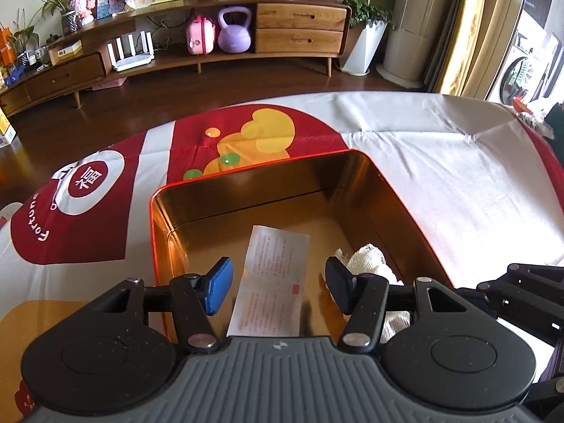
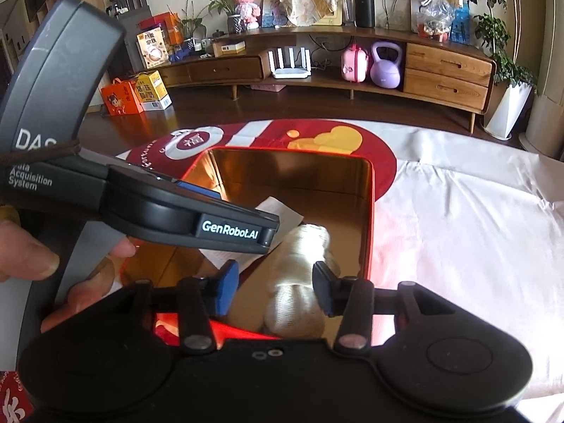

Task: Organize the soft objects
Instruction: 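Lower both items into the red tin and open both tools, then lift both tools out of the tin and move back toward the table items, then grasp the cotton swab bag with the left tool while the right tool grasps the small bag, then carry the cotton swab bag and small bag with both tools over the red tin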

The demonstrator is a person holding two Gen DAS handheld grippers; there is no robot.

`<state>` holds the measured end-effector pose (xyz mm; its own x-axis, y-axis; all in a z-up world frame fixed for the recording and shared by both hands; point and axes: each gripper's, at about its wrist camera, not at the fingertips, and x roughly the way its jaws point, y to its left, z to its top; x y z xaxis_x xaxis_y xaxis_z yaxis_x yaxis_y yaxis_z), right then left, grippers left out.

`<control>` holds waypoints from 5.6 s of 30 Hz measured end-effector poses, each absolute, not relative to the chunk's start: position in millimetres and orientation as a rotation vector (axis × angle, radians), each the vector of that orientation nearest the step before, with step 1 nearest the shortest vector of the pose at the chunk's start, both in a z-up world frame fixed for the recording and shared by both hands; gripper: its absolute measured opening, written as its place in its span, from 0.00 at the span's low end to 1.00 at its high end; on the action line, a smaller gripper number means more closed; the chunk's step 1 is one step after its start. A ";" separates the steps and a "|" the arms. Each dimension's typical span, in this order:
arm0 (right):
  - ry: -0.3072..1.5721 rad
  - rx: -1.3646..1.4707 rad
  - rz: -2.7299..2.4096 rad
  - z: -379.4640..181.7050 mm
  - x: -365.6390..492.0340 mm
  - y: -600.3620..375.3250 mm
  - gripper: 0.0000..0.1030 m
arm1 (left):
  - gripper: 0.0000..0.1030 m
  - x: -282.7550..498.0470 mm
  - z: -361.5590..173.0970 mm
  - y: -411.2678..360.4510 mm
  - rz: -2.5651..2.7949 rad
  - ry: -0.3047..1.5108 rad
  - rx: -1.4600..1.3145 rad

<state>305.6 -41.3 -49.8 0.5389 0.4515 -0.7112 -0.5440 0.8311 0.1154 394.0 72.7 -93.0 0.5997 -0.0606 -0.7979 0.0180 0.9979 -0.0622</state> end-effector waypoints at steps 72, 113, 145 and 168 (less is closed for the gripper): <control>0.633 -0.023 0.605 -6.1 93.1 -138.3 1.00 | 0.82 103.1 -35.4 60.1 0.012 0.650 -0.180; 0.863 -0.089 0.550 -99.1 110.5 -137.2 0.55 | 0.63 109.3 -142.8 25.1 -0.081 0.844 -0.101; 0.781 -0.020 0.520 -68.3 90.2 -151.2 0.09 | 0.36 88.8 -118.0 21.7 -0.073 0.827 -0.119; 0.636 0.031 0.608 20.4 104.9 -151.5 0.09 | 0.36 101.6 -33.0 25.1 -0.104 0.723 -0.177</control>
<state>104.9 -151.5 20.4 0.6368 0.5421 -0.5483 -0.5234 0.8261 0.2089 101.6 25.1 -33.0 0.7453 -0.1552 -0.6484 0.0328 0.9799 -0.1968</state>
